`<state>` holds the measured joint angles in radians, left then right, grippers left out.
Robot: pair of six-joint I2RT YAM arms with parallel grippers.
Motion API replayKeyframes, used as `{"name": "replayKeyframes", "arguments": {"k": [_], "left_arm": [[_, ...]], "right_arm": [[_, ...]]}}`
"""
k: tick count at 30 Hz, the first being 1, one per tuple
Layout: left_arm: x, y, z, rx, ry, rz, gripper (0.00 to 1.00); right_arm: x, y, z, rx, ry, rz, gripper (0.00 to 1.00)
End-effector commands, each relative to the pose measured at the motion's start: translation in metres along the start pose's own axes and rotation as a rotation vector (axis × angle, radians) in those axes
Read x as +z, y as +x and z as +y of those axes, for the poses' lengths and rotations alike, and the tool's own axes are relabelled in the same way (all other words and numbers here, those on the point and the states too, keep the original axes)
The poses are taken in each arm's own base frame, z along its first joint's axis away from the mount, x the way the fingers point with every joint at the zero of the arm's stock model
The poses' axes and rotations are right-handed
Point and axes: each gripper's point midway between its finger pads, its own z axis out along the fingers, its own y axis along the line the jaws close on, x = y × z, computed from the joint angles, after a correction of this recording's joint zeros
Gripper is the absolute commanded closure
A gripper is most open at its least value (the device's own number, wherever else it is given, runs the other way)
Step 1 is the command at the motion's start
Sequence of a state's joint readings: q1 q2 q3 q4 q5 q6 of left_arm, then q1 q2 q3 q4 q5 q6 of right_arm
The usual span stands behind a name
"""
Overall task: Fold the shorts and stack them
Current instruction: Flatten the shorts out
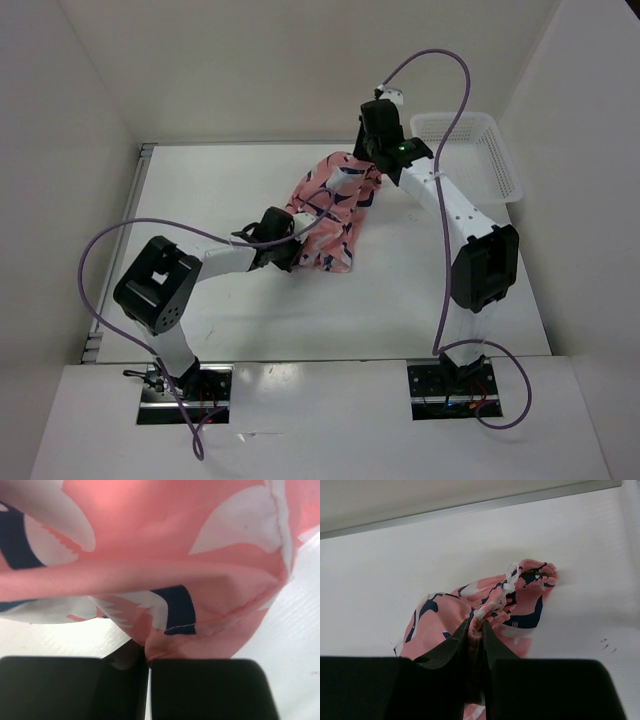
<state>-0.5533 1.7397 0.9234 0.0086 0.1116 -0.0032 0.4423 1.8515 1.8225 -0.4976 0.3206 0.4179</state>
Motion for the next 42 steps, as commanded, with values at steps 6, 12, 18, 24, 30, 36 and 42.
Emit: {"name": "replayKeyframes", "arguments": {"k": [6,12,18,24,30,36,42], "left_arm": [[-0.064,-0.11,0.153,-0.142,-0.433,-0.288,1.0],[-0.236,-0.225,0.279,-0.249,-0.709,-0.591,1.0],[-0.307,-0.264,0.229,-0.208,-0.675,-0.654,1.0],[-0.255,-0.144,0.194,-0.254,-0.659,-0.365,1.0],[-0.237,-0.047,0.109,-0.204,-0.467,-0.174,1.0],[-0.227,0.009,0.01,-0.071,-0.162,-0.077,0.84],[-0.219,0.006,-0.004,-0.08,-0.068,0.033,0.2]], "right_arm": [[-0.022,-0.112,-0.041,0.035,0.015,-0.25,1.0],[-0.07,-0.23,-0.018,0.032,-0.107,-0.521,1.0],[-0.122,-0.261,0.0,0.015,-0.216,-0.603,1.0],[-0.104,-0.141,0.009,-0.105,-0.391,-0.27,1.0],[-0.102,0.103,-0.038,-0.268,-0.557,0.221,1.0],[-0.13,0.171,-0.074,-0.447,-0.578,0.362,0.87],[-0.151,0.203,-0.111,-0.674,-0.559,0.53,0.37]]}}
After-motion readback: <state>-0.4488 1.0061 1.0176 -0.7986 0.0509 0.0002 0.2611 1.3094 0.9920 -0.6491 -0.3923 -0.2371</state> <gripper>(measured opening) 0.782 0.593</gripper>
